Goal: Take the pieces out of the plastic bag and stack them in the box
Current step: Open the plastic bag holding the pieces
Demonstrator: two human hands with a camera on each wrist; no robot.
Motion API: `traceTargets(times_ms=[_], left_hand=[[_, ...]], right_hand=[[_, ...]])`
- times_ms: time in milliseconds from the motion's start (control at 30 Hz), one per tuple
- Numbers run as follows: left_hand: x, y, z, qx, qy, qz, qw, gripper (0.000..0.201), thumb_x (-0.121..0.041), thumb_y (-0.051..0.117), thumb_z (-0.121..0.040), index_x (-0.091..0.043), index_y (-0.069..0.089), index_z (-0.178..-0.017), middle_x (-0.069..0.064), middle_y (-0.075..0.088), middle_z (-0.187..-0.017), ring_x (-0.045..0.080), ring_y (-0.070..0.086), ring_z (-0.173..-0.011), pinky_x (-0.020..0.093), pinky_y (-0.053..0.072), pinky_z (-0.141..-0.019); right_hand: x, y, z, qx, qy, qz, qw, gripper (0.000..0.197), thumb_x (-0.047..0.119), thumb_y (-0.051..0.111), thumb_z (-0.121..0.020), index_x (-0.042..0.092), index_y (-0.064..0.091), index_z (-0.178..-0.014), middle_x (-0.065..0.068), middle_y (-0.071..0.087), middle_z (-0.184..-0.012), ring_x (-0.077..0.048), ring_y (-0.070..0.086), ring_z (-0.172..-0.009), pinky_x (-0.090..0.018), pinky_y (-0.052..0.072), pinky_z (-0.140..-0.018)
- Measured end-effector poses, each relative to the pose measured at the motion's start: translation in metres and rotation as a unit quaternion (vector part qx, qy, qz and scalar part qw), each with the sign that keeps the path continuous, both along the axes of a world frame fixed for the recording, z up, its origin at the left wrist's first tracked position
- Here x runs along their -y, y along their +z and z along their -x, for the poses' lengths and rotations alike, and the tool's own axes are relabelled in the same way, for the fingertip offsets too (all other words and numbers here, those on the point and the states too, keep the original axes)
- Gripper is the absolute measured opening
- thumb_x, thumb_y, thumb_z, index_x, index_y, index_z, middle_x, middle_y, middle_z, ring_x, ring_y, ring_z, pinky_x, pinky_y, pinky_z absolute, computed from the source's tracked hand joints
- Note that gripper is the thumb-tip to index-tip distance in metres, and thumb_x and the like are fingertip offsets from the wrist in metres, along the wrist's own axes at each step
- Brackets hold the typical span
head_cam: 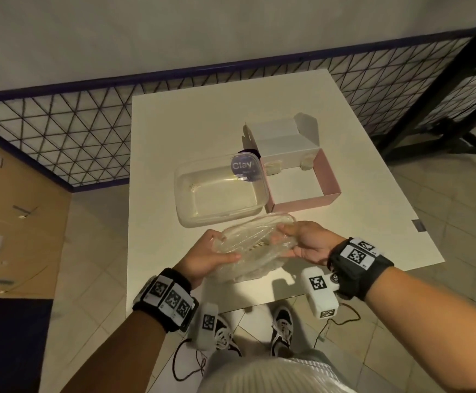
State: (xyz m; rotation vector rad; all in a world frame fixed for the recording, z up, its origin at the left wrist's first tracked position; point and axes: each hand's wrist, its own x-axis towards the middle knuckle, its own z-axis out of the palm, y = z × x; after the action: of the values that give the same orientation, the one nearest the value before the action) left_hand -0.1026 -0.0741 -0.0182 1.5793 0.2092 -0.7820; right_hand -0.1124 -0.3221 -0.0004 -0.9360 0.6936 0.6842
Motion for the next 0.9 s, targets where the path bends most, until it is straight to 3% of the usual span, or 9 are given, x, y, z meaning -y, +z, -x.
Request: traceTargets(times_ms=[67, 233, 333, 433, 533, 600, 733, 800, 900], left_hand=[[-0.002, -0.005, -0.003, 0.03, -0.032, -0.056, 0.997, 0.035, -0.018, 0.08, -0.075, -0.011, 0.052, -0.096, 0.005, 0.066, -0.1, 0.018, 0.063, -0.086, 0.032, 0.051, -0.076], [0.0, -0.006, -0.009, 0.036, -0.029, -0.137, 0.989, 0.04, -0.04, 0.054, -0.094, -0.01, 0.062, -0.068, 0.005, 0.052, -0.062, 0.017, 0.046, -0.054, 0.024, 0.036, -0.051], [0.0, 0.0, -0.008, -0.045, 0.024, 0.005, 0.999, 0.039, -0.032, 0.048, -0.098, -0.013, 0.06, -0.067, 0.001, 0.056, -0.068, 0.015, 0.053, -0.059, 0.025, 0.043, -0.053], [-0.003, -0.001, -0.007, -0.124, 0.092, 0.149, 0.977, 0.022, -0.021, 0.047, -0.098, -0.009, 0.064, -0.094, 0.006, 0.068, -0.086, 0.018, 0.067, -0.076, 0.032, 0.057, -0.064], [0.004, -0.001, -0.003, -0.157, 0.148, 0.226, 0.95, 0.026, -0.017, 0.045, -0.097, -0.006, 0.063, -0.111, 0.014, 0.069, -0.1, 0.023, 0.07, -0.081, 0.036, 0.059, -0.067], [0.008, 0.001, -0.002, -0.174, 0.178, 0.28, 0.927, 0.029, -0.015, 0.042, -0.096, -0.008, 0.061, -0.116, 0.013, 0.071, -0.096, 0.022, 0.07, -0.077, 0.031, 0.059, -0.065], [0.0, 0.004, -0.002, -0.142, 0.13, 0.331, 0.924, 0.028, -0.005, 0.043, -0.085, -0.008, 0.055, -0.11, 0.011, 0.07, -0.083, 0.02, 0.068, -0.068, 0.026, 0.055, -0.057], [-0.006, 0.001, 0.001, -0.094, 0.088, 0.302, 0.944, 0.033, 0.012, 0.049, -0.081, -0.014, 0.039, -0.098, 0.008, 0.064, -0.076, 0.015, 0.061, -0.056, 0.021, 0.047, -0.044], [-0.013, -0.01, -0.001, -0.008, 0.033, 0.233, 0.972, 0.035, 0.011, 0.063, -0.071, -0.016, 0.044, -0.083, 0.005, 0.061, -0.079, 0.013, 0.053, -0.058, 0.017, 0.041, -0.045]], right_hand=[[-0.004, -0.006, 0.002, 0.001, -0.027, -0.04, 0.999, 0.028, 0.007, 0.053, -0.089, -0.006, 0.052, -0.114, -0.025, 0.068, -0.098, -0.026, 0.069, -0.073, -0.045, 0.056, -0.078], [-0.01, -0.012, 0.004, 0.001, 0.035, -0.093, 0.995, 0.032, 0.02, 0.066, -0.081, 0.0, 0.062, -0.105, -0.005, 0.061, -0.056, -0.012, 0.052, -0.037, -0.023, 0.051, -0.047], [-0.003, -0.013, 0.005, 0.05, 0.129, -0.057, 0.989, 0.041, 0.023, 0.079, -0.07, 0.008, 0.063, -0.105, -0.004, 0.067, -0.07, -0.013, 0.063, -0.05, -0.023, 0.055, -0.052], [0.001, -0.019, 0.009, 0.106, 0.199, 0.166, 0.96, 0.049, 0.027, 0.079, -0.071, 0.02, 0.057, -0.113, -0.01, 0.07, -0.103, -0.034, 0.067, -0.095, -0.044, 0.055, -0.087], [-0.001, -0.022, 0.012, 0.169, 0.192, 0.281, 0.925, 0.025, 0.02, 0.074, -0.079, 0.012, 0.061, -0.098, -0.003, 0.067, -0.089, -0.018, 0.062, -0.077, -0.019, 0.053, -0.067], [-0.004, -0.024, 0.013, 0.154, 0.184, 0.308, 0.921, 0.019, 0.028, 0.071, -0.081, 0.012, 0.064, -0.074, -0.004, 0.064, -0.071, -0.019, 0.052, -0.063, -0.022, 0.044, -0.057], [-0.002, -0.022, 0.008, 0.009, -0.01, 0.122, 0.992, 0.023, 0.019, 0.061, -0.09, 0.0, 0.065, -0.102, -0.019, 0.071, -0.093, -0.025, 0.068, -0.062, -0.032, 0.059, -0.054], [-0.001, -0.017, 0.006, -0.04, -0.08, 0.021, 0.996, 0.028, 0.011, 0.054, -0.094, -0.003, 0.057, -0.117, -0.023, 0.067, -0.103, -0.028, 0.071, -0.07, -0.043, 0.059, -0.059], [-0.005, -0.012, 0.005, -0.045, -0.078, -0.025, 0.996, 0.023, 0.01, 0.046, -0.096, -0.001, 0.055, -0.113, -0.02, 0.066, -0.089, -0.027, 0.07, -0.059, -0.037, 0.058, -0.049]])
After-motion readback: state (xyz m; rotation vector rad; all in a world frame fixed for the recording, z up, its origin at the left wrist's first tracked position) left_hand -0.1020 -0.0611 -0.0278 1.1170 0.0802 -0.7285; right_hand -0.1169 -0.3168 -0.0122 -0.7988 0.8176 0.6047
